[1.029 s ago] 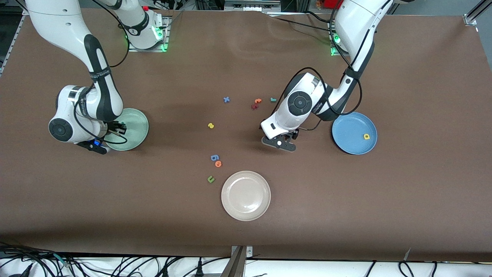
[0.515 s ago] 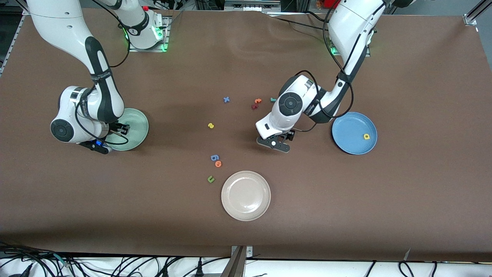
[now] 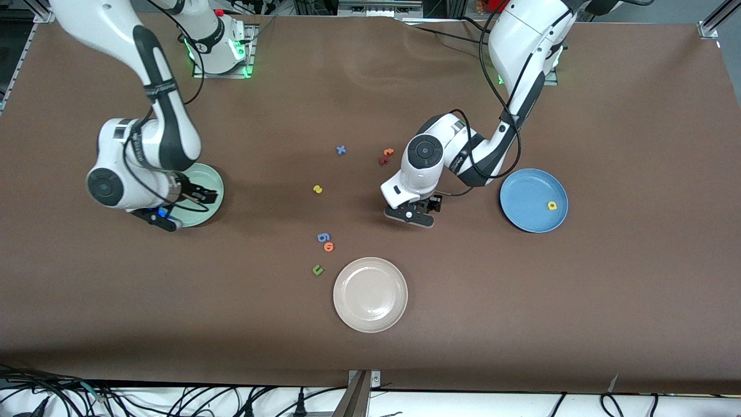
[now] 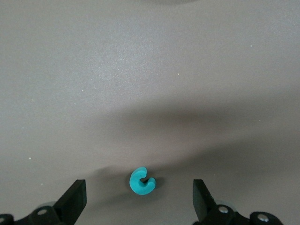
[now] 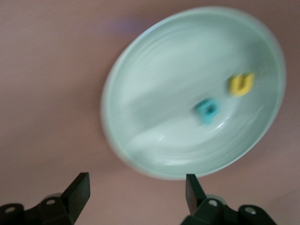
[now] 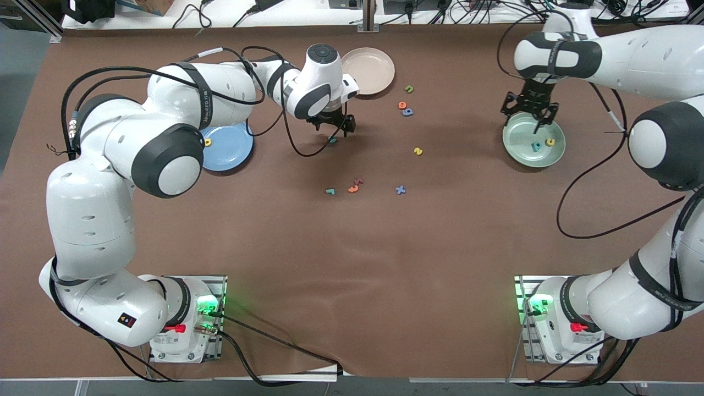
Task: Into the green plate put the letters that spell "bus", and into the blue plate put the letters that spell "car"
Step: 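Grasp the c with the left gripper while the right gripper reaches the 2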
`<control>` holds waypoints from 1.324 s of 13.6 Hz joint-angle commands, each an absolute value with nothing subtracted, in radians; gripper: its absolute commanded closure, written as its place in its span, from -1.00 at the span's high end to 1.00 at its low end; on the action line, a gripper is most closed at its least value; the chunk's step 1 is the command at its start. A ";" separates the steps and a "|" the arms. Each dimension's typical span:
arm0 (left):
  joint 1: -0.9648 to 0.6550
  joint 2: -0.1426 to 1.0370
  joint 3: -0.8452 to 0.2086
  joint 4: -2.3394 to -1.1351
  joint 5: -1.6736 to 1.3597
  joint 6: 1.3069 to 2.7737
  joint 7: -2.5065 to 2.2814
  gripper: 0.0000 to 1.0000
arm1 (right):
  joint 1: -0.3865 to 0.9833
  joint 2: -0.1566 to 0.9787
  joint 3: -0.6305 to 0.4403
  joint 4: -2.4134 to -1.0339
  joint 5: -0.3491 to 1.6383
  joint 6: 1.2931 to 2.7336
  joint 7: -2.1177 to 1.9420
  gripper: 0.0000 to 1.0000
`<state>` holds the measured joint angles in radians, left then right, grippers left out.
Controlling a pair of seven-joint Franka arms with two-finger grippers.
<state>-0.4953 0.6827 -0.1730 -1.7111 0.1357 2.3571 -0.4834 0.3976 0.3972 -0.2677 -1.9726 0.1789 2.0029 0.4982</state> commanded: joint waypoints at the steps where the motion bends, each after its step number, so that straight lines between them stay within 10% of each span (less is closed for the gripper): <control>1: -0.506 0.693 -0.166 -1.733 0.164 2.410 -0.515 0.97 | 0.399 0.373 -0.154 -1.971 0.190 2.022 0.714 0.82; 8: -0.503 0.686 -0.166 -1.809 0.166 2.517 -0.531 0.91 | 0.514 0.443 0.018 -1.968 0.190 2.272 1.156 0.82; 18: -0.500 0.680 -0.166 -1.822 0.166 2.517 -0.563 0.06 | 0.623 0.541 0.018 -1.971 0.189 2.439 1.270 0.79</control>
